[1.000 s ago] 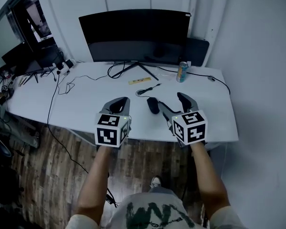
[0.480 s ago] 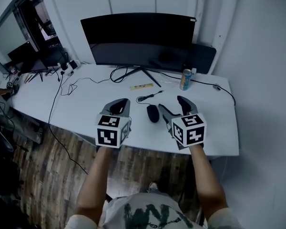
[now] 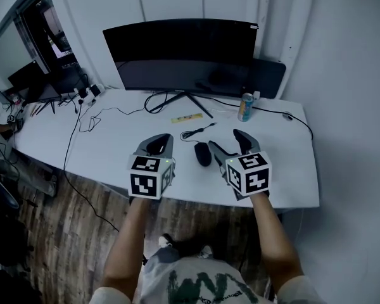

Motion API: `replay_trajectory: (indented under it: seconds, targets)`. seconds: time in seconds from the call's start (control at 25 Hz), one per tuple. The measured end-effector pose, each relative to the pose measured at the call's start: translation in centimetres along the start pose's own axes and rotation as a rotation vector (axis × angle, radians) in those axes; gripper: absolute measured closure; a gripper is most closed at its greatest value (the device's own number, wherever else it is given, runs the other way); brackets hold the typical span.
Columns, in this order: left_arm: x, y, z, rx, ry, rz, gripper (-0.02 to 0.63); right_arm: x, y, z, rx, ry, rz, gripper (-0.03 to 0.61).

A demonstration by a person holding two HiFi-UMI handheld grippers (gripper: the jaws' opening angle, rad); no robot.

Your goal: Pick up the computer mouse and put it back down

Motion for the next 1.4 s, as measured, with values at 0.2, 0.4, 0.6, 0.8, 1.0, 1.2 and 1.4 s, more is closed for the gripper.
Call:
replay_trajectory:
  seconds: [0.2,0.4,0.6,0.8,1.0,1.2,1.4]
  targets:
    - [0.5,1.6,-1.6,0.052,-0.001,0.019,0.609,0.1,1.1,-0.5,0.052,-0.001,-0.001,0.252]
    - [0.5,3.6,-4.0,0.116,0.018,0.033,0.609,-0.3,3.2,-1.2,0.119,0.012,0.000,0.252]
    - [0.4,5.4,-6.6,0.168,0.025,0.048,0.609,-0.8,5.3,-1.8,0.175,0.032,0.000,0.252]
    - [0.4,6.8,-7.8,0.203,0.029,0.059,0.609,-0.9,6.6,-2.0,0.208,0.034,-0.012,0.252]
    - [0.8,7.5,-7.9,0.228,0.027,0.061,0.609,-0.1,7.3,-1.8,0.223,0.049,-0.041,0.252]
    - [1.9,8.0,-7.8,0.238,0.033,0.037,0.609,1.4,8.4,-1.5,0.225,0.059,-0.097,0.252]
    - [2.7,7.9,-7.8,0.244,0.020,0.035,0.609,3.9,9.9,-1.3,0.220,0.088,-0.167,0.252]
Point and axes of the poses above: the fingertips, and each gripper's own axes: y forward along the fingers, z to its right, x out of its underside, the point moved 9 cm from there along -y, backward along the fingers, and after that the axes turned 9 degrees about y, right-handed, at the moved point
